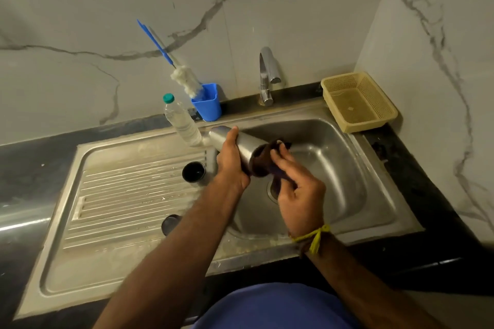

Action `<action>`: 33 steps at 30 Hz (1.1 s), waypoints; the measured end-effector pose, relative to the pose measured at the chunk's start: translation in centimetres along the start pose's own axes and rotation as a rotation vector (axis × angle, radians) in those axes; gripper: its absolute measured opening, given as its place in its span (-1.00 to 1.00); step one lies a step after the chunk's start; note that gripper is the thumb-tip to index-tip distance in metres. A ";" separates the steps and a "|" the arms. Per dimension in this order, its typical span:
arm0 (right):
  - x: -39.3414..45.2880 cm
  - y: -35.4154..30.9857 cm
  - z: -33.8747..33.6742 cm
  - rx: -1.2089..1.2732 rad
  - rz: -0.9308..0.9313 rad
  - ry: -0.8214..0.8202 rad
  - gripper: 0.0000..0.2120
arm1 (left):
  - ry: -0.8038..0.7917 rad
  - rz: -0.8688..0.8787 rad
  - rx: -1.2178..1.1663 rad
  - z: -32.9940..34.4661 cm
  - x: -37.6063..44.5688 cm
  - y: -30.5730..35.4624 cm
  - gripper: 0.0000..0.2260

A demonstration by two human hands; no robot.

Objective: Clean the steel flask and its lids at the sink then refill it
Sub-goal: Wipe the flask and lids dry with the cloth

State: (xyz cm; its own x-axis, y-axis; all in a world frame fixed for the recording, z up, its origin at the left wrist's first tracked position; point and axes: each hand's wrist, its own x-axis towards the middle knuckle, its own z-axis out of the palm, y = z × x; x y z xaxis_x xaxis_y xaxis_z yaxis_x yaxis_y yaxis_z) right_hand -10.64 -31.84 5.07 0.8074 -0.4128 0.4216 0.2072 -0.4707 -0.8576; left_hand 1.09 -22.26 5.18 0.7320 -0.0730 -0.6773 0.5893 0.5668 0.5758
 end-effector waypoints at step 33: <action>10.9 -1.8 -4.1 0.389 0.598 -0.649 -0.72 | -0.502 0.836 1.798 -10.4 -8.0 5.7 -0.10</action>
State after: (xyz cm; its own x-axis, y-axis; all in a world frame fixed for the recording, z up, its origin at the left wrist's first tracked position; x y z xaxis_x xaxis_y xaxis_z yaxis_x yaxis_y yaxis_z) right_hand -4.49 -38.69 12.45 0.9628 0.0661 -0.2620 -0.2636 0.0171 -0.9645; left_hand -4.96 -9.95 9.09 0.7722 -0.6297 -0.0846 -0.4967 -0.6814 0.5375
